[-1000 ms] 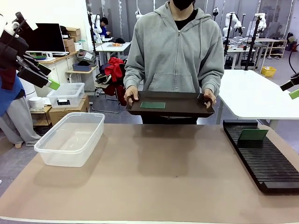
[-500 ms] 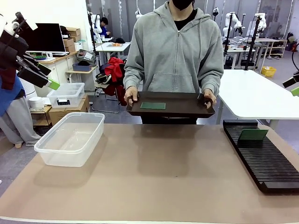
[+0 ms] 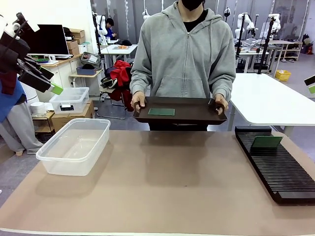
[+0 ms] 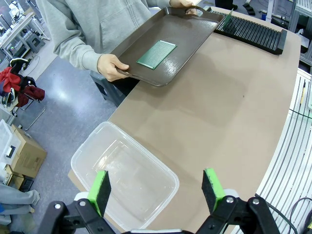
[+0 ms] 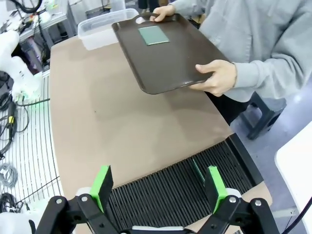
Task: Sort PCBs into racks and boxes based on the side picked up.
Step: Pick up the Blank PCB handed by the Human.
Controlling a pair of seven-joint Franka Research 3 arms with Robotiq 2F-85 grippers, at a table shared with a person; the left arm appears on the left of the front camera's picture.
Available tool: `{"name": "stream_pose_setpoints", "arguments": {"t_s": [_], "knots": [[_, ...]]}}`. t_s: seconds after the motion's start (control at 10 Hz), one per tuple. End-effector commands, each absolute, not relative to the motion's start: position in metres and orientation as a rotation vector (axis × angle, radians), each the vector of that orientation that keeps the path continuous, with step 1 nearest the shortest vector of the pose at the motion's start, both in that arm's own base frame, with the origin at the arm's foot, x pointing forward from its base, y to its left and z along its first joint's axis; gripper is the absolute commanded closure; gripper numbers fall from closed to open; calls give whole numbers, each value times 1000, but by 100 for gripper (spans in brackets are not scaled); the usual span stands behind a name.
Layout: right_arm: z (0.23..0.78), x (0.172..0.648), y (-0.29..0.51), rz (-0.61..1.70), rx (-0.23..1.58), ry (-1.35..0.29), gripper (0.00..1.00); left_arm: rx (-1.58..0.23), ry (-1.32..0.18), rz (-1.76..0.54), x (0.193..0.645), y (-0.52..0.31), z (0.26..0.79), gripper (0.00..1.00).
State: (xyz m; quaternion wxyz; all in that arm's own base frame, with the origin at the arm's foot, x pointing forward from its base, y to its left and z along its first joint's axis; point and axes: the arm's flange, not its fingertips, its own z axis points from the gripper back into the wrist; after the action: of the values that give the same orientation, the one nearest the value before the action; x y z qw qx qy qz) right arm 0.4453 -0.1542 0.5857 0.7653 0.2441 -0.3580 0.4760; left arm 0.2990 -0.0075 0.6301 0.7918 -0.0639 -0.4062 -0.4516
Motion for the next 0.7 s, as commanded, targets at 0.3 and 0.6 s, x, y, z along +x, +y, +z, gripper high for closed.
{"name": "stream_pose_setpoints", "arguments": {"t_s": [0.3, 0.6], "knots": [[587, 449, -147, 874, 488, -764, 0, -140, -864, -975, 299, -7, 629, 0], [591, 447, -158, 899, 504, -772, 0, -140, -864, -975, 299, -7, 629, 0]]}}
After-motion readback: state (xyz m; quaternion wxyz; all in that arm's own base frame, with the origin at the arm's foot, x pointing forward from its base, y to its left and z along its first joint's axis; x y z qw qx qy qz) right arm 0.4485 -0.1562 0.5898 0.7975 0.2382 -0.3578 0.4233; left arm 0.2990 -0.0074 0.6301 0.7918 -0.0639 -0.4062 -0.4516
